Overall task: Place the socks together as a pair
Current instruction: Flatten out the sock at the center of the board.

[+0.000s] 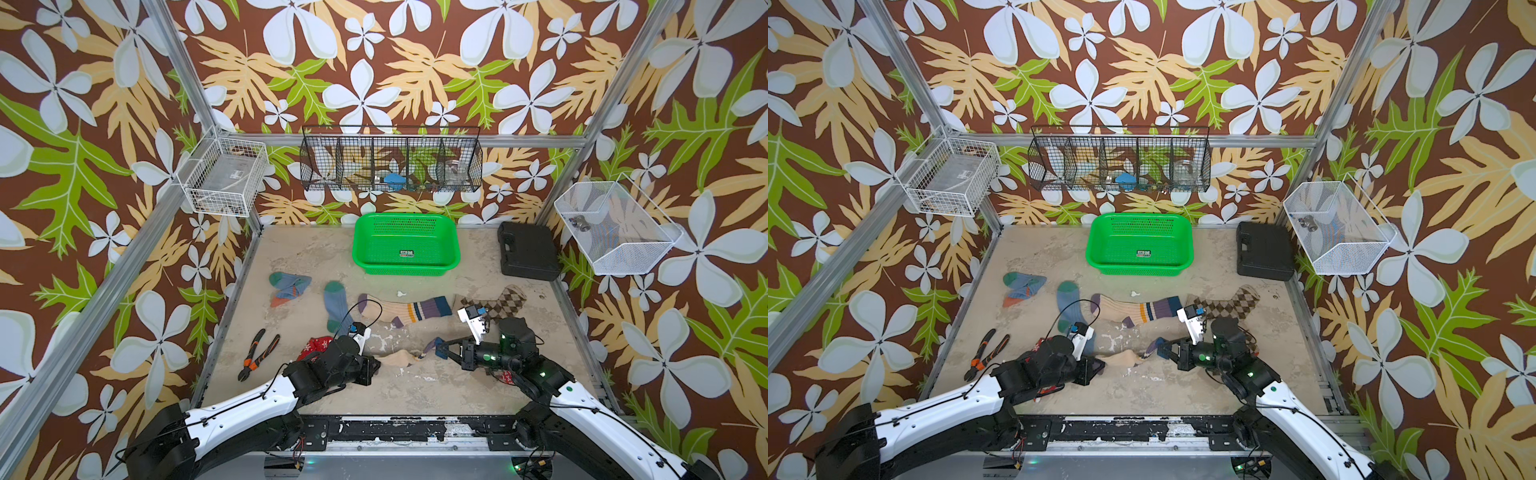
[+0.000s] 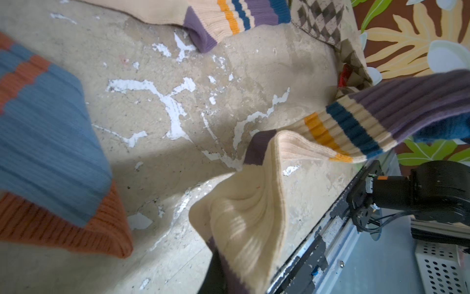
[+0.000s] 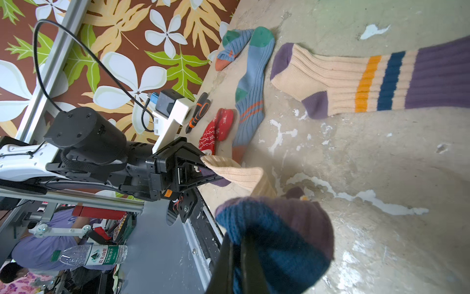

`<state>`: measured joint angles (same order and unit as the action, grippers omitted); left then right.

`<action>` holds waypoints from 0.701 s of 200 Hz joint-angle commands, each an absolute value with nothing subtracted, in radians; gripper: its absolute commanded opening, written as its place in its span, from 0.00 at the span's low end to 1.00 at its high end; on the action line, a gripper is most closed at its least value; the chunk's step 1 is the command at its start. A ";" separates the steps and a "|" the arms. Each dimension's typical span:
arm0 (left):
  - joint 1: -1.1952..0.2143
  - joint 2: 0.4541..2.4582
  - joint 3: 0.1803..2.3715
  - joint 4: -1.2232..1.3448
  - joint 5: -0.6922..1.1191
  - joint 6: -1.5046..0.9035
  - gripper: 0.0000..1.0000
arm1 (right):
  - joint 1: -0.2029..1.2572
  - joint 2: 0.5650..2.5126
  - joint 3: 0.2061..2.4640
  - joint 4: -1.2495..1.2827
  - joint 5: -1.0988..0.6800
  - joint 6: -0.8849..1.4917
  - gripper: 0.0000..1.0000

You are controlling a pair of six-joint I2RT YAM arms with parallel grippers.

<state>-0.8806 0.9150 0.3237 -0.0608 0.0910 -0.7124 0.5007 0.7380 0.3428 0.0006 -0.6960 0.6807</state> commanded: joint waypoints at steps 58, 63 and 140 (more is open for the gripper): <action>-0.801 1.248 0.410 0.135 -0.120 -0.627 0.14 | 0.174 0.928 0.192 0.361 -0.846 0.761 0.00; -0.798 1.263 0.420 0.143 -0.128 -0.622 0.18 | 0.154 0.948 0.188 0.379 -0.842 0.760 0.00; -0.780 1.419 0.547 0.127 -0.220 -0.546 0.64 | 0.133 1.133 0.252 0.380 -0.732 0.653 0.33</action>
